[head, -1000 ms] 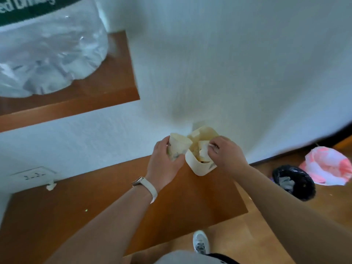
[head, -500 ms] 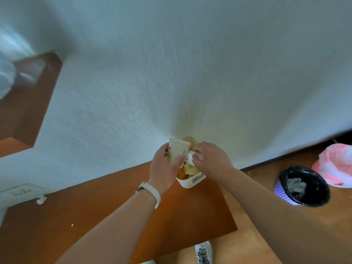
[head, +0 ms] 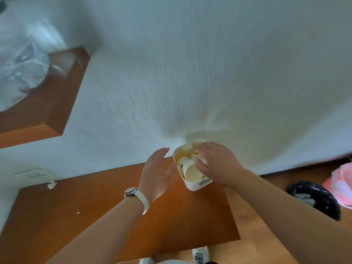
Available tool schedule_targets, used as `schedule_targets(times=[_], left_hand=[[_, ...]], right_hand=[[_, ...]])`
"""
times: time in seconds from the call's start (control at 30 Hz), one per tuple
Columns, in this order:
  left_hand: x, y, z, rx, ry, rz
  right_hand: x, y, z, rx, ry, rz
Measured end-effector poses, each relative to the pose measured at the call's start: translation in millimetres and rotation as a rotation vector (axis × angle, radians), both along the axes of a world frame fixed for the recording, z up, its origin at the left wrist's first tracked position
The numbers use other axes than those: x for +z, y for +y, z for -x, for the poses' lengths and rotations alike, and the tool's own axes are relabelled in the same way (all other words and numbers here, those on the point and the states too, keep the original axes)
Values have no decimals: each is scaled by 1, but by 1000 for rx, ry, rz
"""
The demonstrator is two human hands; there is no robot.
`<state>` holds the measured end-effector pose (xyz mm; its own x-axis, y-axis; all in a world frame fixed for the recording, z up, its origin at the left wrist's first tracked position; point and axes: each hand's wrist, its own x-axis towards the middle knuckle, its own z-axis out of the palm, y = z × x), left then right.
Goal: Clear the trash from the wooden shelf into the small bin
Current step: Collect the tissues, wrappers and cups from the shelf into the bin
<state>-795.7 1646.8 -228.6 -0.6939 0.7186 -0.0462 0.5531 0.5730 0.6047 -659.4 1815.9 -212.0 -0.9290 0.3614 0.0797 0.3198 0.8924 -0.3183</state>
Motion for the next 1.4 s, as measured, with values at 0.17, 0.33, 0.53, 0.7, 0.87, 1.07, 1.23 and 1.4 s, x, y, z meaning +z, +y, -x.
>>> schedule_targets(times=[0.17,0.33,0.53,0.7,0.87,1.07,1.23,1.4], left_hand=[[6,-53,20,-58,195,136],[4,-112,46,-73,345,248],[-3,-189,79,1,430,281],[-23,-263,119,82,393,310],[-42,-345,172,149,331,306],[-61,-413,242,103,287,294],[-75,-447,288,39,266,294],[-90,-452,317,11,191,279]], right_hand=[[5,-30,29,162,-42,-54],[6,-68,67,289,-83,-77],[8,-126,110,430,-114,-86],[-1,-182,154,478,-183,-120],[-9,-256,204,451,-247,-98],[-23,-332,253,377,-359,-107],[-36,-378,275,294,-386,-87],[-58,-410,281,207,-464,-24]])
